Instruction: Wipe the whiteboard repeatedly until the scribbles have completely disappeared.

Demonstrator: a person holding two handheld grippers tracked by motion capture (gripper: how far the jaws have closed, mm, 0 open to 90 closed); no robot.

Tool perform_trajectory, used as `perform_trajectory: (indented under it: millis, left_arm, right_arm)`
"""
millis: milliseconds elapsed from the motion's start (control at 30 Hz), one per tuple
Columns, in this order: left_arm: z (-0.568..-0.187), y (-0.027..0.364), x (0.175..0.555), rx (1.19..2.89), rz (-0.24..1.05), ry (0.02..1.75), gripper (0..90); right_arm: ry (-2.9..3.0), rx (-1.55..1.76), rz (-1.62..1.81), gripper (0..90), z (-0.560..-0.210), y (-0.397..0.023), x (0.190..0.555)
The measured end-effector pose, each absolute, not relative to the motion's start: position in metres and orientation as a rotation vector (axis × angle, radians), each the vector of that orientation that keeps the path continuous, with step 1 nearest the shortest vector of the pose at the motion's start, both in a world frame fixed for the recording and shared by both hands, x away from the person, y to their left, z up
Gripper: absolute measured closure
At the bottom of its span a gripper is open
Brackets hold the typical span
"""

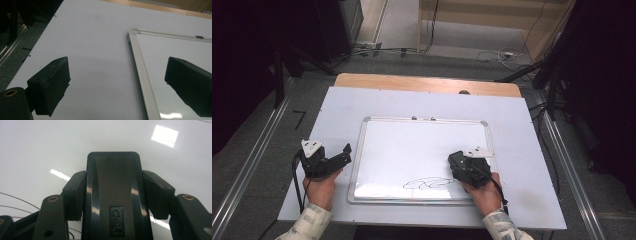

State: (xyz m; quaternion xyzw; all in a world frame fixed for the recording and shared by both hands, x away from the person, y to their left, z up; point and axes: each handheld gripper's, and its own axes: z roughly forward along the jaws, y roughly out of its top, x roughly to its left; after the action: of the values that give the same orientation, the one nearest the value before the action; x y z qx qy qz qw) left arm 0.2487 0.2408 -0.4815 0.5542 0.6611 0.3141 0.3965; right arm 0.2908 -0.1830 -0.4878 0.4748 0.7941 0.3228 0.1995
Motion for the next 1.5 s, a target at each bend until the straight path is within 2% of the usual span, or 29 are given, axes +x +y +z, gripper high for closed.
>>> perform_trajectory:
  millis: [1500]
  left_arm:
    - [-0.481, 0.237, 0.25, 1.413, 0.797, 1.671, 6.4]
  right_arm:
    - [2.243, 1.245, 0.936, 39.2, -0.492, -0.16, 0.281]
